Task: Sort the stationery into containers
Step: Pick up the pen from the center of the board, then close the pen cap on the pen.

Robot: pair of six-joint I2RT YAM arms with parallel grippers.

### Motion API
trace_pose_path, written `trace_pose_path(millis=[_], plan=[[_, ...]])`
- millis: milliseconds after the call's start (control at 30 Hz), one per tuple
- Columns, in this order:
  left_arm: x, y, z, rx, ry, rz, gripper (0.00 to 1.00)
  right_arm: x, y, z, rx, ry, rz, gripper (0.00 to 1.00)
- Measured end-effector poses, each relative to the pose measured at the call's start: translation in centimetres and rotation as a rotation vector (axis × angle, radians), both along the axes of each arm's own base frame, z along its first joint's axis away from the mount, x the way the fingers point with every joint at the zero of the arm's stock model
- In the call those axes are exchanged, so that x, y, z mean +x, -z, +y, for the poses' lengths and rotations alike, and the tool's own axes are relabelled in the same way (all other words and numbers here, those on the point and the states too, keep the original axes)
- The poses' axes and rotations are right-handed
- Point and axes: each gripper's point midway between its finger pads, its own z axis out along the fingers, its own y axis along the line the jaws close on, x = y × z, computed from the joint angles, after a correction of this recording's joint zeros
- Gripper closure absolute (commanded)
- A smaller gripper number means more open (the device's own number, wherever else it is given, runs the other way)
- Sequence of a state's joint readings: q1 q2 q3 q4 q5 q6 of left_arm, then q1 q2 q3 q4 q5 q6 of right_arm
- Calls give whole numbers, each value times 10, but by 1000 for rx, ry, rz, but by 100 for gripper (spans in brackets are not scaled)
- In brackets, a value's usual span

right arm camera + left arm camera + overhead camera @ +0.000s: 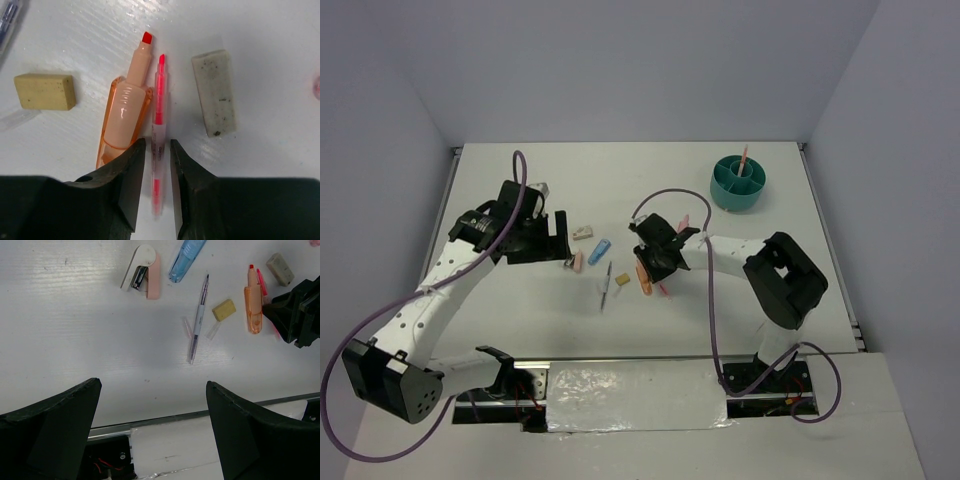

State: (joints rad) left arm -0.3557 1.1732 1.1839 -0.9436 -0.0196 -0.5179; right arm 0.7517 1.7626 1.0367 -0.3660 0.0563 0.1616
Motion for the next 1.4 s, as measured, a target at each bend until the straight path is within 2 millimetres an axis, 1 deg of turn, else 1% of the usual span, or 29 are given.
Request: trace_pose_path(millis=[33,100,133,200,233,333,467,567,600,633,733,800,833,867,900,967,1133,1267,1400], plan=[[1,0,0,0,0,0,1,1,0,1,3,0,-3,72],[1,1,0,2,3,0,1,4,0,3,7,-4,-11,78],[1,1,0,4,6,0,1,4,0,4,10,-3,-12,85],[1,1,0,6,11,-2,1,5,0,4,13,-2,-13,90],[2,1,0,7,11,-3,1,5,-1,4,15,0,-12,100],[2,3,-1,-3,-8,3,1,5,-2,3,16,8,-13,100],[-4,24,-6,8,-48,57,1,2,-11,-6,-3,42,-18,100],[-12,46,-20,35,-63,121,4,6,-47,-14,18,98,-68,100],[-13,50,-23,39,-66,131,4,9,-63,-17,30,121,-94,100],[-14,60,-31,49,-74,155,4,13,-81,-19,50,144,-124,100],[-10,78,-47,61,-109,187,11,20,-138,-23,133,196,-224,100],[-5,88,-54,61,-152,200,17,18,-165,-28,177,213,-269,100],[-2,93,-56,63,-175,205,20,16,-174,-30,195,218,-282,100],[1,98,-57,65,-197,207,27,11,-181,-33,205,221,-286,100],[5,104,-58,70,-222,212,30,7,-185,-37,210,223,-286,100],[9,116,-59,92,-261,230,33,-1,-188,-42,218,225,-283,100],[18,141,-62,138,-327,268,33,-22,-180,-56,207,222,-250,100],[22,152,-67,143,-361,280,33,-33,-171,-62,196,212,-222,100],[23,155,-74,139,-372,280,34,-37,-169,-62,200,202,-209,100]])
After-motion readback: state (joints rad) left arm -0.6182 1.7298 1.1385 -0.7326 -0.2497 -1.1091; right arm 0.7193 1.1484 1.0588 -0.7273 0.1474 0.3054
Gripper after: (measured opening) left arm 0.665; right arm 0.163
